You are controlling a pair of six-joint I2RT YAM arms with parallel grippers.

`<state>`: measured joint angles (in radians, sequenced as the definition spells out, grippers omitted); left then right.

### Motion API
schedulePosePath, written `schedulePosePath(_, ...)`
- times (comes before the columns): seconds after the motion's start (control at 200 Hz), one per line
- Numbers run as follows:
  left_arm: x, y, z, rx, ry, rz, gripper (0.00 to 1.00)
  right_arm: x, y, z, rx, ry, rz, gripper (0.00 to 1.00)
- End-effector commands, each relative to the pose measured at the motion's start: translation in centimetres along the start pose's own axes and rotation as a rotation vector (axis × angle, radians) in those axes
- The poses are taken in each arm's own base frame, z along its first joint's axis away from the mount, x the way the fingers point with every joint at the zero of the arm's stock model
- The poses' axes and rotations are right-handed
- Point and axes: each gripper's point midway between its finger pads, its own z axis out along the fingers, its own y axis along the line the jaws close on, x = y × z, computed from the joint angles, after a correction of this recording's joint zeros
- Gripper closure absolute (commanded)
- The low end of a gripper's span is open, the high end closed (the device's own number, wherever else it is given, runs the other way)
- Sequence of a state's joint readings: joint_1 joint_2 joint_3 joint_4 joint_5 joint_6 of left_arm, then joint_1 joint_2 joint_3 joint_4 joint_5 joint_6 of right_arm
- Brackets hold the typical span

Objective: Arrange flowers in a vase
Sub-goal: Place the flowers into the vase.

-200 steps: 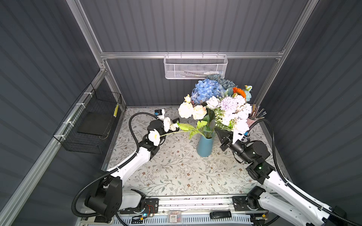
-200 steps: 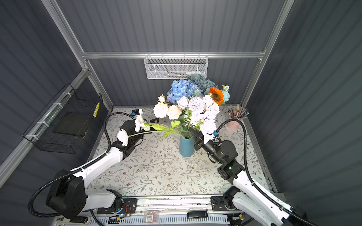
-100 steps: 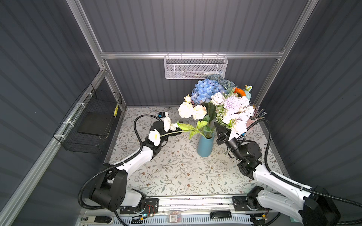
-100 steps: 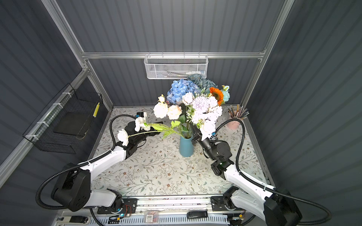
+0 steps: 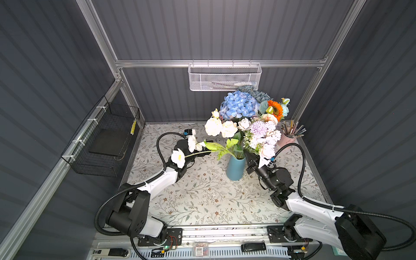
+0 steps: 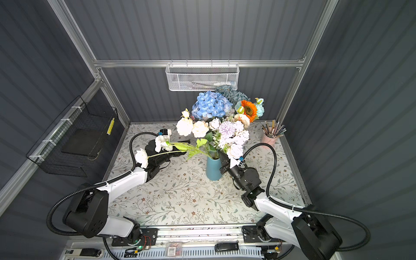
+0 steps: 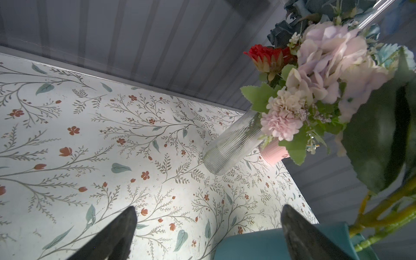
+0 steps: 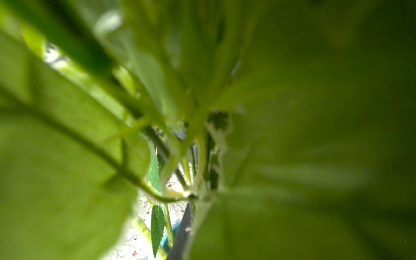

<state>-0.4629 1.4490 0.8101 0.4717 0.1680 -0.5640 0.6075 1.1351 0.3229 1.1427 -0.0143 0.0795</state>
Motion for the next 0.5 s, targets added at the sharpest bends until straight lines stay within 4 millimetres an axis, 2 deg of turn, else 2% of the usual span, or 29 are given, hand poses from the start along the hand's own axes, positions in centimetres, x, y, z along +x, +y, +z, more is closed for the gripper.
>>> schedulePosePath(0.0, 0.3, -1.1, 0.3, 0.046, 0.006, -0.008, 0.00, -0.4, -0.4, 0.2, 0.020, -0.044, 0.028, 1.00)
schedulePosePath(0.3, 0.7, -2.2, 0.7, 0.063, 0.019, 0.006, 0.00, 3.3, -0.2, 0.7, 0.028, 0.069, 0.050, 1.00)
schedulePosePath(0.495, 1.0, -2.3, 0.8, 0.065, 0.025, 0.012, 0.00, 4.0, -0.1, 0.1, 0.036, 0.131, 0.058, 0.89)
